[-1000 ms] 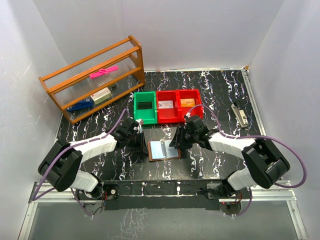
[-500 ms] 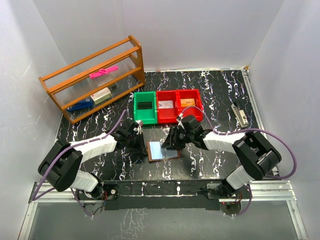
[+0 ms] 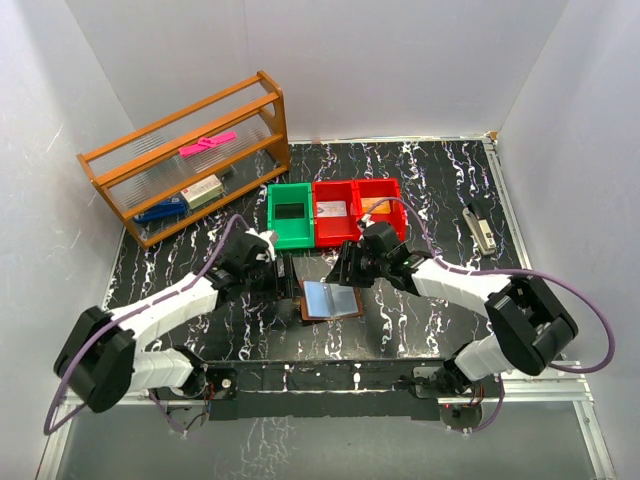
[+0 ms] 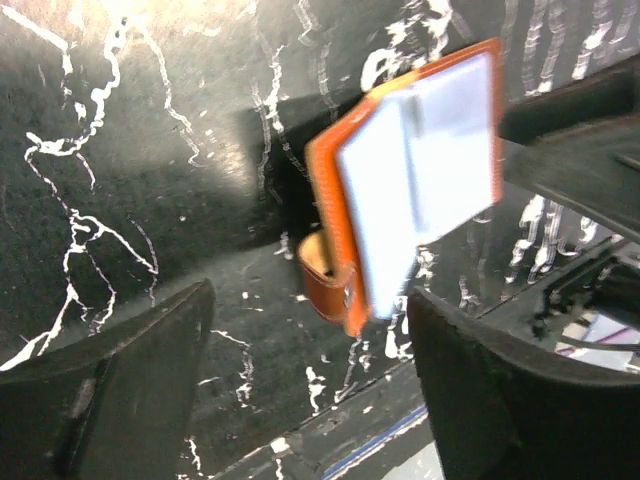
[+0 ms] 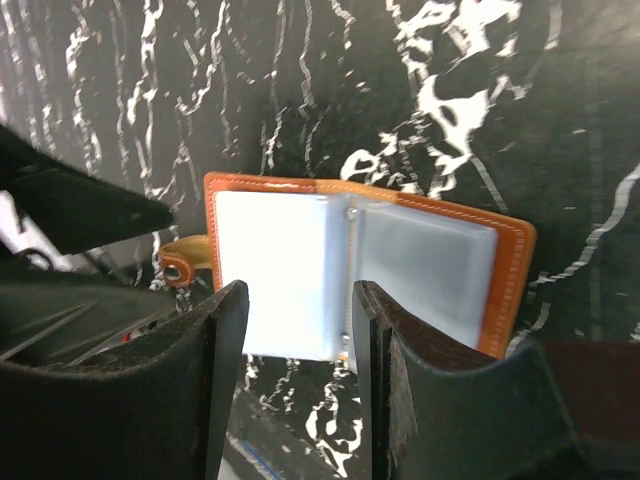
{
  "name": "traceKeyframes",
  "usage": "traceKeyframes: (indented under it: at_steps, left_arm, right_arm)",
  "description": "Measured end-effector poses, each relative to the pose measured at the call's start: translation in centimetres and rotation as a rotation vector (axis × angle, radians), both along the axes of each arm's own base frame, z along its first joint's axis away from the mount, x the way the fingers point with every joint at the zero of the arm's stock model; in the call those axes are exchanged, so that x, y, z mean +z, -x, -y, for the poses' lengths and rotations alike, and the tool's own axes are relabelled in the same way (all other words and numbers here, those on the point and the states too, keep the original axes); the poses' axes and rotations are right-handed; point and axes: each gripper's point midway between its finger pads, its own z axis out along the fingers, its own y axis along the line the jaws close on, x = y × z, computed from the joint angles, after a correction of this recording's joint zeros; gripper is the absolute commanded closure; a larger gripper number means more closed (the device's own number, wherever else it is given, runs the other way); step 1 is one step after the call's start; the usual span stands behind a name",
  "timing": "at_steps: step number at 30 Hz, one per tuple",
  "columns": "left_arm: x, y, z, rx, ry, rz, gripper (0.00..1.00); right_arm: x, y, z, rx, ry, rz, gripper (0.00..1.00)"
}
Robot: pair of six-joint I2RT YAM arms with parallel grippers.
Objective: Take the credit cards out of the card holder
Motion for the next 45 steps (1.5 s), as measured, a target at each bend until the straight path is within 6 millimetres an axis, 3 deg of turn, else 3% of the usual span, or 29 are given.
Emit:
traceKeyframes:
  at_steps: [4,7,12,16,19,25,33,45]
  left_arm:
    - [3.3,-0.8,0.5,0.027,0.081,0.094,0.11]
    - [4.0,-1.3,1.0,0.034,0.104,0.11,0.11]
    - [1.5,-1.4,1.3,0.03,0.053,0.031,0.18]
    - [-0.4,-0.7,1.4,0.017,0.004,-0.025,0.31]
    - [-0.8,-0.7,1.5,0.013,-0.015,-0.036,0.42]
    - [-1.6,-1.7,1.9,0.018,-0.068,-0.044,0.57]
    - [-2.9,-1.1,1.4,0.009,-0.119,-0.074,0.61]
    - [-2.9,-1.0,1.6,-0.008,-0.116,-0.071,0.75]
  right_arm:
    - [0.0,-0.6,1.4,-0.03,0.077,0.04,0.55]
    - [-0.6,-0.3,1.9,-0.035,0.108,0.029,0.55]
    - [-1.1,-0.1,2.5,-0.045,0.133,0.019,0.56]
    - [-1.6,0.2,2.8,-0.047,0.144,0.01,0.56]
    - [-1.8,0.4,2.9,-0.047,0.148,0.006,0.57]
    - [-2.0,0.3,3.2,-0.048,0.163,0.01,0.57]
    - [-2.7,0.6,4.0,-0.05,0.21,-0.003,0.59]
    - [-3.3,1.3,3.6,-0.017,0.198,-0.035,0.66]
